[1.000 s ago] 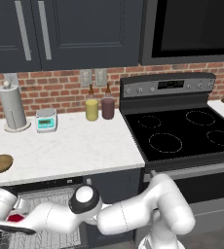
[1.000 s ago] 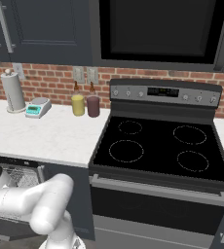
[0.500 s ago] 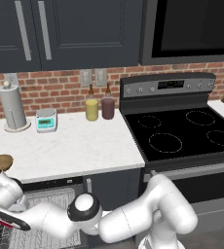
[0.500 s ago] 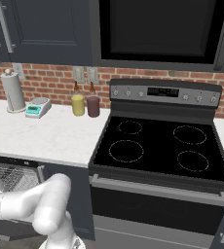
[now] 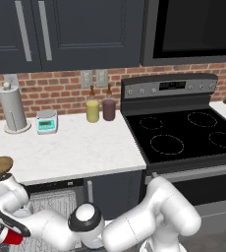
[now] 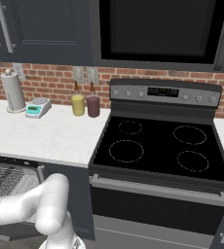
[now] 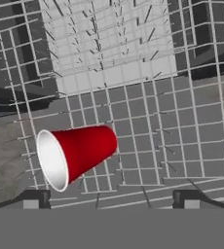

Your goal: Pick up the cup and bowl from the counter, place them in the dishwasher, and close the dishwasher door.

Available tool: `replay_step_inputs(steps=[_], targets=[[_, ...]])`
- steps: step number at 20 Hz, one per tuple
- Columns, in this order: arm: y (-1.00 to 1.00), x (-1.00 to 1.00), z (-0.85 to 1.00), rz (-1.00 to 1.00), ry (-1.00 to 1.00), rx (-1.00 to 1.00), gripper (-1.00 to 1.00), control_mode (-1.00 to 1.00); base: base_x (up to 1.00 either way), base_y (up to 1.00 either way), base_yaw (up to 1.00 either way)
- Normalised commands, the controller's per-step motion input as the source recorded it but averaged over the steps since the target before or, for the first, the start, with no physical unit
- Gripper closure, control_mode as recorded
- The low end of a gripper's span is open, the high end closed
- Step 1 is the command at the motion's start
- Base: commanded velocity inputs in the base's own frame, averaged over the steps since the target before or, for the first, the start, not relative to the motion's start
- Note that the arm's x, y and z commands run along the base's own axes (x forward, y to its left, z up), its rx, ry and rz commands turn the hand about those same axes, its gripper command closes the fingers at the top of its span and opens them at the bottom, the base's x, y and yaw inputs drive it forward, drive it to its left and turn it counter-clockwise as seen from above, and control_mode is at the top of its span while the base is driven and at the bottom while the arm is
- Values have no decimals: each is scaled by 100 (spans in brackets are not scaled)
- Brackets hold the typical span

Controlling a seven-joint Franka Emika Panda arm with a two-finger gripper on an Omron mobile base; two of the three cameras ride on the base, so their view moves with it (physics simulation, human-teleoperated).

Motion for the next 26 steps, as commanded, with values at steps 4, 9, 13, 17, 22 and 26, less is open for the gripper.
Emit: replay_step_inputs(steps=[4, 9, 13, 17, 22, 26], targets=[[0, 0, 1, 4, 2, -1, -100, -100, 0, 0, 0], [2, -1, 26, 2, 6, -5, -100, -100, 0, 0, 0], [4, -15, 36, 1, 0, -10, -100, -100, 0, 0, 0], [0, -1, 60, 1, 0, -3, -100, -100, 0, 0, 0], [-21, 0, 82, 1, 1, 8, -100, -100, 0, 0, 0], [-39, 0, 79, 9, 1, 24, -100, -100, 0, 0, 0]])
